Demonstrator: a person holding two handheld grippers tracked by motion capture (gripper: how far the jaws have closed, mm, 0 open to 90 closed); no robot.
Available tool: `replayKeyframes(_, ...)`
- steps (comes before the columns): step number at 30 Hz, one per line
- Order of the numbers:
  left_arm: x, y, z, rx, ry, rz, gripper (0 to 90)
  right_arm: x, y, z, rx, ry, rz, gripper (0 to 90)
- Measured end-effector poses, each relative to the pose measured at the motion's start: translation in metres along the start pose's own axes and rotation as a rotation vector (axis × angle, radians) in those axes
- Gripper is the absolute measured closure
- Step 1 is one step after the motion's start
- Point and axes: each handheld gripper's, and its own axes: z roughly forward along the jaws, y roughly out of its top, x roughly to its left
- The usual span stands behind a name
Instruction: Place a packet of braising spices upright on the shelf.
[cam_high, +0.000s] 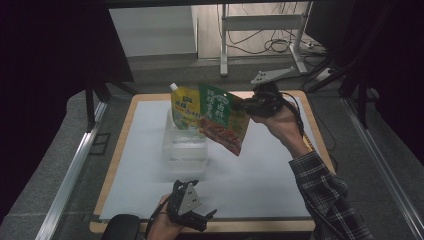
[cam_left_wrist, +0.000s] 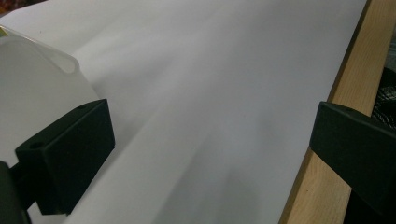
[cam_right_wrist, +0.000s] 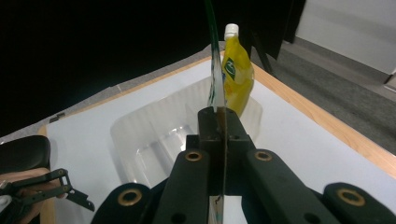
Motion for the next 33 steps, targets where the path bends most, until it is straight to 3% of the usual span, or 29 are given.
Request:
replayKeyframes(15,0.0,0.0,0.0,0.005,-0.005,0.01,0.0,-0.001,0.012,0.048,-0.018,0.062,-0.007,89.0)
replayKeyframes(33,-0.001,0.0,0.001,0.012,-0.013,0.022,0.0,0.003,0.032,0.093,-0.025,0.089,-0.021,89.0)
